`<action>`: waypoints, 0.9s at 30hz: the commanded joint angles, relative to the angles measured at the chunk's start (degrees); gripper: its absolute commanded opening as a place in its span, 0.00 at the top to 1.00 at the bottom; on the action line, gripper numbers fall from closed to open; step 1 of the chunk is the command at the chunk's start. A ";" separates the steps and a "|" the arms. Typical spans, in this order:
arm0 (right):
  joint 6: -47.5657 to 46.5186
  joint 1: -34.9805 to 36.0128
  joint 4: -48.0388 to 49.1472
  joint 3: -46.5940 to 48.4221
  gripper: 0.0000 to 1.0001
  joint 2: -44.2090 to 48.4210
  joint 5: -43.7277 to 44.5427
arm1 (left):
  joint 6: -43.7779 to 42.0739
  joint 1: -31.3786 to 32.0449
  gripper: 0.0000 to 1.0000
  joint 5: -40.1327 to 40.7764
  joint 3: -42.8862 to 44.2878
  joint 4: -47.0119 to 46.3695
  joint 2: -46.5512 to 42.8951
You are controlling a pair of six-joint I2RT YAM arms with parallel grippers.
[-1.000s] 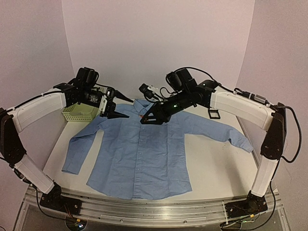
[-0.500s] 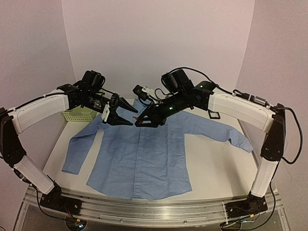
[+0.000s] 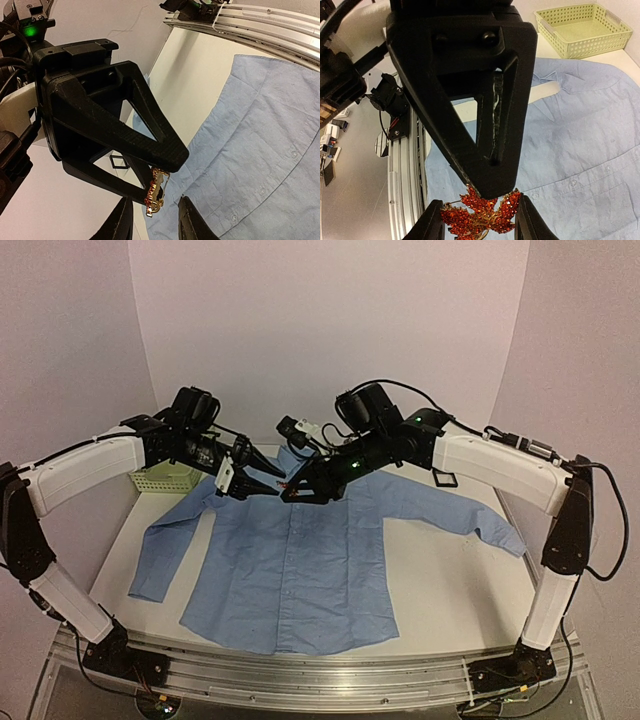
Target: Pin the brooch onto the clothing
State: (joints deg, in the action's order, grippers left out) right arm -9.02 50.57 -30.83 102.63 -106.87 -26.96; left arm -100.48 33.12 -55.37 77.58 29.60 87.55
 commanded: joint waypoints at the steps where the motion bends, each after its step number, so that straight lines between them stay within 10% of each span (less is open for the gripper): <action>1: -0.92 0.50 1.74 1.93 0.80 0.79 -0.52 | 1.16 0.27 0.74 -0.30 3.00 -1.43 0.87; 22: -0.98 0.50 1.91 2.97 0.79 -0.68 0.50 | 1.38 0.45 1.00 0.90 -0.24 -2.13 -1.64; 27: 0.10 0.46 1.83 2.94 0.43 -0.54 3.59 | 2.62 0.45 1.00 5.13 -0.31 0.82 -1.59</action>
State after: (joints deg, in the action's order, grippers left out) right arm -9.71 50.57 -30.83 103.39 -106.94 -25.32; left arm -99.04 33.34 -54.56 77.52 26.96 87.76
